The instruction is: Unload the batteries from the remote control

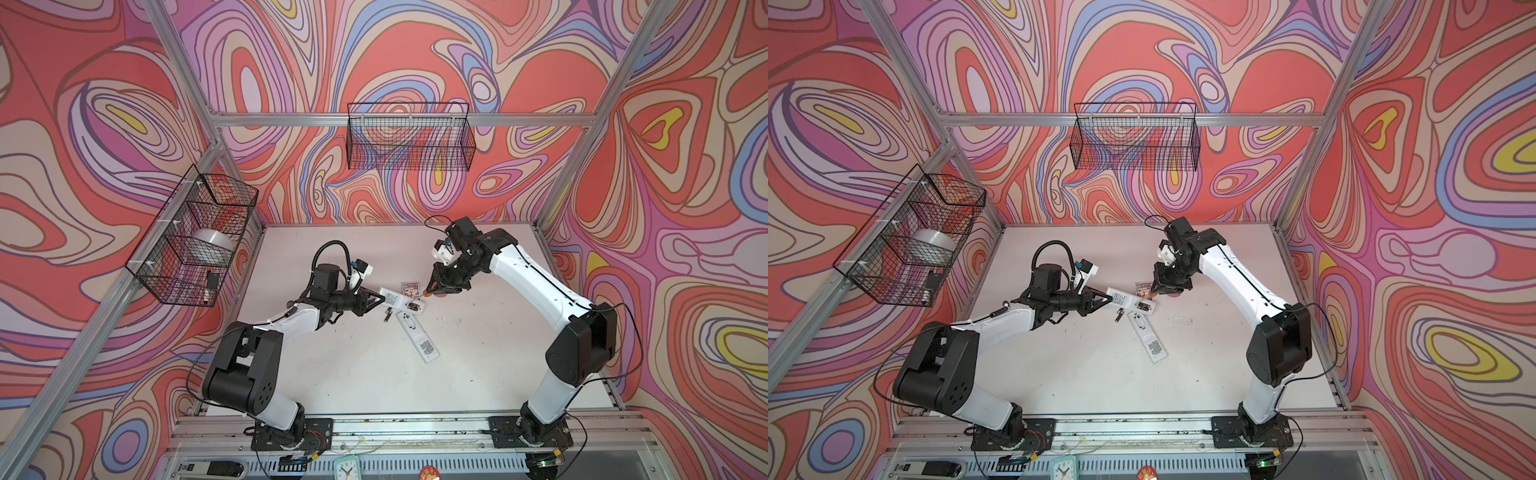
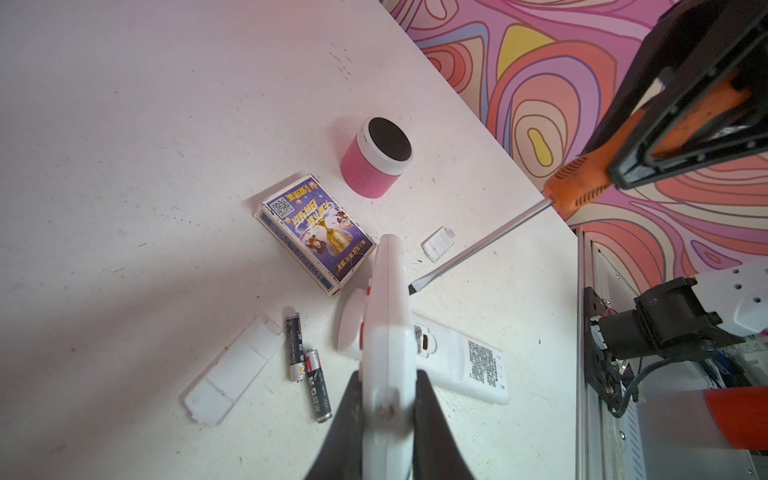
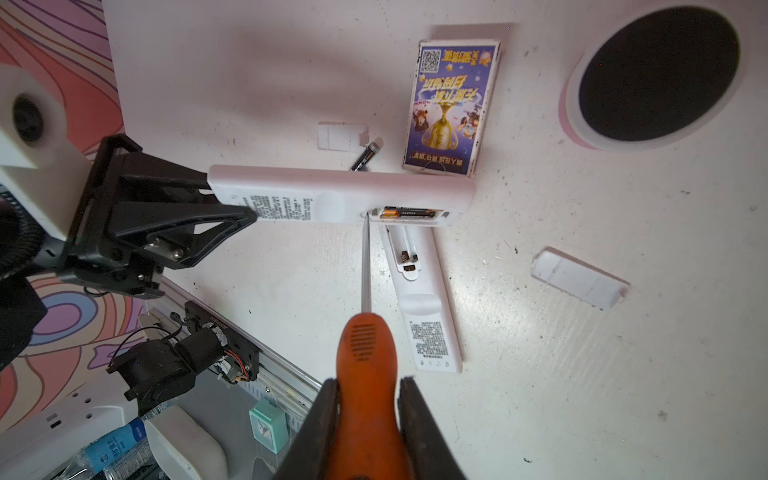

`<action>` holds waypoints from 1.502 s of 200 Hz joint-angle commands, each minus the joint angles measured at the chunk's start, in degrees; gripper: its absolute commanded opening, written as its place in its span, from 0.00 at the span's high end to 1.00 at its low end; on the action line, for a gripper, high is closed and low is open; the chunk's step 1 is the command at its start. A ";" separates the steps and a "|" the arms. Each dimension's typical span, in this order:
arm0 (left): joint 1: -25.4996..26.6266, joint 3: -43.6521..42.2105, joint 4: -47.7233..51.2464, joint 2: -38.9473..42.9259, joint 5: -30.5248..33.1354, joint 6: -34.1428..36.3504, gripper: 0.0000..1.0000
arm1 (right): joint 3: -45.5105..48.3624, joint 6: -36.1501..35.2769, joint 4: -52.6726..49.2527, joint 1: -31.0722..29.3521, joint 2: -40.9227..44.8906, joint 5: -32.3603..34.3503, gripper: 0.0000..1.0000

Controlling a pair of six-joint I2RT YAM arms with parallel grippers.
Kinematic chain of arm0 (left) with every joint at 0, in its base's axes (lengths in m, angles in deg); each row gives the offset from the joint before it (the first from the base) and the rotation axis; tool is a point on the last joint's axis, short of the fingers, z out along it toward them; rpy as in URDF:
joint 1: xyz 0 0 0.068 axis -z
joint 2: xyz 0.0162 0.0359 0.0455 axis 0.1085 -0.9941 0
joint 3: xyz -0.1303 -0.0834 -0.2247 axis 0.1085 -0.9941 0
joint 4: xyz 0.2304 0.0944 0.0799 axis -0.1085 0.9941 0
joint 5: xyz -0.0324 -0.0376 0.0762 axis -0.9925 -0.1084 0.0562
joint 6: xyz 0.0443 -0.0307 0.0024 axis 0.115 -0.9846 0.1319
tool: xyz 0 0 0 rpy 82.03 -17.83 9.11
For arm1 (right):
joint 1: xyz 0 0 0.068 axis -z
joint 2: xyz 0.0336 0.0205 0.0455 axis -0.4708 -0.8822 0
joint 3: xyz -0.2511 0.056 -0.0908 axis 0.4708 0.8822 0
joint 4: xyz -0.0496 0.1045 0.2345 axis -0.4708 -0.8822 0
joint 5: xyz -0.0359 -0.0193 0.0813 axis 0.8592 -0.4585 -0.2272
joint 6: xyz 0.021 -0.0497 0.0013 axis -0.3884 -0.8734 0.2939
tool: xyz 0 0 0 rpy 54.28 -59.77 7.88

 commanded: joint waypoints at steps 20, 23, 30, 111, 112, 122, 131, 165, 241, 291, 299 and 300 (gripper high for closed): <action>-0.32 1.29 3.07 -0.12 -0.59 1.81 1.00 | 0.13 -2.37 0.87 0.00 -0.87 1.83 0.94; -0.33 1.36 3.04 -0.09 -0.66 1.69 1.00 | 0.41 -2.45 0.88 0.02 -2.23 1.66 0.94; -0.33 1.46 3.11 -0.21 -0.62 1.57 1.00 | 1.11 -2.64 1.18 -0.06 -2.38 1.20 0.94; -0.42 2.72 4.37 -0.70 0.20 0.81 1.00 | 5.50 -3.48 2.58 -0.07 -1.87 1.97 0.94; -0.42 2.75 4.46 -0.70 0.20 0.84 1.00 | 5.51 -3.51 2.57 -0.11 -1.85 1.96 0.94; -0.41 3.28 5.76 -0.70 0.96 1.04 1.00 | 6.02 -3.86 2.32 -0.11 -1.59 2.45 0.94; -0.48 4.04 7.88 -0.74 2.31 1.42 1.00 | 6.50 -4.27 1.83 -0.08 -1.58 3.10 0.94; -0.58 9.42 20.84 -1.05 13.21 3.23 1.00 | 9.30 -5.15 0.79 -0.06 1.59 4.79 0.94; 0.67 24.46 41.18 3.81 31.95 11.00 1.00 | 8.01 -3.31 1.85 -0.06 4.40 4.34 0.94; 6.65 28.69 47.64 5.78 56.57 23.10 1.00 | 6.09 -2.94 1.77 -0.06 2.62 2.24 0.94; 6.70 27.80 47.05 6.12 56.96 23.57 1.00 | 5.43 -3.00 1.68 -0.11 2.11 1.98 0.94; 6.70 27.69 46.99 6.18 56.93 23.55 1.00 | 5.39 -3.00 1.63 -0.08 2.07 1.96 0.94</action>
